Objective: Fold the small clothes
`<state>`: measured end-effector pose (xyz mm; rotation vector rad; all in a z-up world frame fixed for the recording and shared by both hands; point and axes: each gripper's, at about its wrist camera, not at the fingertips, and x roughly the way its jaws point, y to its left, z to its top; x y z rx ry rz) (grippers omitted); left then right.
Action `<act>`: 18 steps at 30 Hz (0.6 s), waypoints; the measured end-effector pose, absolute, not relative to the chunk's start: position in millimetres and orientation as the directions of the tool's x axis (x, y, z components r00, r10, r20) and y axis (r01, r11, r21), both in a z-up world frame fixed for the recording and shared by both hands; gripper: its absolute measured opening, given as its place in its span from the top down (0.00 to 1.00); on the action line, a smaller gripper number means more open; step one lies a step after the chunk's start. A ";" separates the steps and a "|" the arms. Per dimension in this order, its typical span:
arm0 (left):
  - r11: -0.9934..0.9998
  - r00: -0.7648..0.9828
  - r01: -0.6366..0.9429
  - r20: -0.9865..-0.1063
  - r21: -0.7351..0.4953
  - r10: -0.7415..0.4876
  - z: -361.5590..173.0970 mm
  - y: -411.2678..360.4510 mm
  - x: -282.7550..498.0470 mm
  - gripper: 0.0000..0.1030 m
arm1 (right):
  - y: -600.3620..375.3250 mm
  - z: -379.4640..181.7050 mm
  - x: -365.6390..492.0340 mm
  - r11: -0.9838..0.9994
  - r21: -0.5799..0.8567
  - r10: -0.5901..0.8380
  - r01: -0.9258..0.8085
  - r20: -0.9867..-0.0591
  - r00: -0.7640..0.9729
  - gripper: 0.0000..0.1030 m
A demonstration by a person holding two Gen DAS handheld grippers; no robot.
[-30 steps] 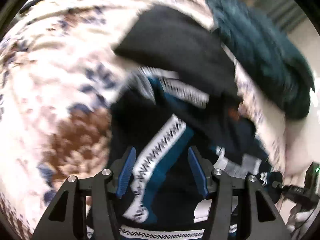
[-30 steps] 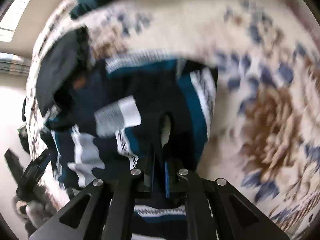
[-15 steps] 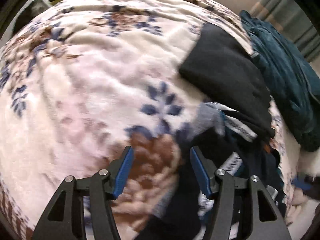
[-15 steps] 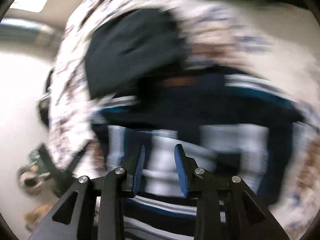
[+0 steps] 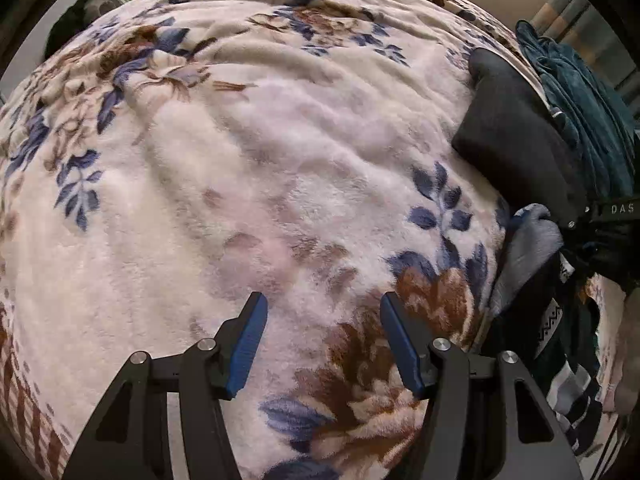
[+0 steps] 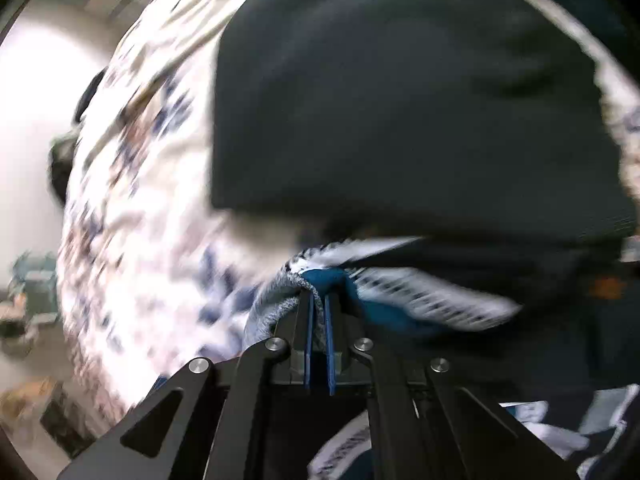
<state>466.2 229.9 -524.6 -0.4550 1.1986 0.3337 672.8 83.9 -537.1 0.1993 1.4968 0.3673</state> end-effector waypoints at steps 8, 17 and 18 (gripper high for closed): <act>0.877 0.351 -0.420 -0.933 -0.232 -0.079 -519.6 212.4 475.4 0.45 | 49.5 -520.1 673.6 0.950 0.293 0.296 -0.104 -0.955 0.013 0.88; 0.884 0.400 -0.334 -0.898 -0.328 -0.182 -510.6 185.9 504.7 0.45 | 44.8 -501.0 648.3 0.901 0.425 0.424 -0.088 -0.905 -0.028 0.67; 0.885 0.404 -0.329 -0.896 -0.329 -0.183 -509.7 185.4 510.8 0.45 | 48.1 -507.2 645.4 0.912 0.390 0.388 -0.123 -0.921 -0.043 0.62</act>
